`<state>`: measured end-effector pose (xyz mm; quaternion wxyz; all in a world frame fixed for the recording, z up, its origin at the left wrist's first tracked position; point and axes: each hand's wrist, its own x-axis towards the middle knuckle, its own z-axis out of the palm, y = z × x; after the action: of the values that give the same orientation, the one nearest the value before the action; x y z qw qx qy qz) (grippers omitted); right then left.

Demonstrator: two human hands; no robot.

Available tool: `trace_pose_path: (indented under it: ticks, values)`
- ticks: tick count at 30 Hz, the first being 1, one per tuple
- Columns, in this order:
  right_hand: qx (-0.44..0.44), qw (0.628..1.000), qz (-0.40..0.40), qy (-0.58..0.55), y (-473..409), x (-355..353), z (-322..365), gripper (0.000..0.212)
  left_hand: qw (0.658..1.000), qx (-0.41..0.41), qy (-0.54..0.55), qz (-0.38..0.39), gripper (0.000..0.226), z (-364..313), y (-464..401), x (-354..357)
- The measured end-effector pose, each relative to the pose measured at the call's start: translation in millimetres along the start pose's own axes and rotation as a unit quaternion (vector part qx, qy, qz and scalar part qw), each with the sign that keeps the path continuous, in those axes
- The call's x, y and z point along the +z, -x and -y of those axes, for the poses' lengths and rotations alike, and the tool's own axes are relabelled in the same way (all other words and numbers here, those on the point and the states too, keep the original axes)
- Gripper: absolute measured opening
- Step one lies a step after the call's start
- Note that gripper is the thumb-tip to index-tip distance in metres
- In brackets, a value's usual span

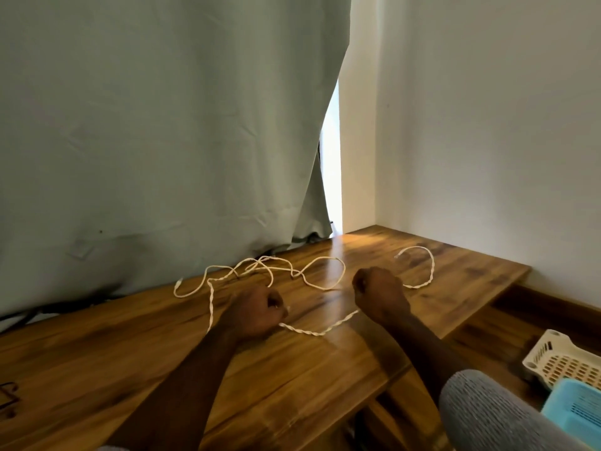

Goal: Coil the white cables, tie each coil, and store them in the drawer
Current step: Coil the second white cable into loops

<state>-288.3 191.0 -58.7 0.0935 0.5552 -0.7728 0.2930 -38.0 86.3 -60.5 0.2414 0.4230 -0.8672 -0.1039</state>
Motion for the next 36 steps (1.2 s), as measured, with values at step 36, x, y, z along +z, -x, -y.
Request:
trace_pose_path:
  ticks: [36]
  values:
    - [-0.471,0.880,0.000,-0.060,-152.7,-70.2,170.8,0.021,0.851,-0.100,0.515,-0.029,0.071,4.5,-40.3,-120.6]
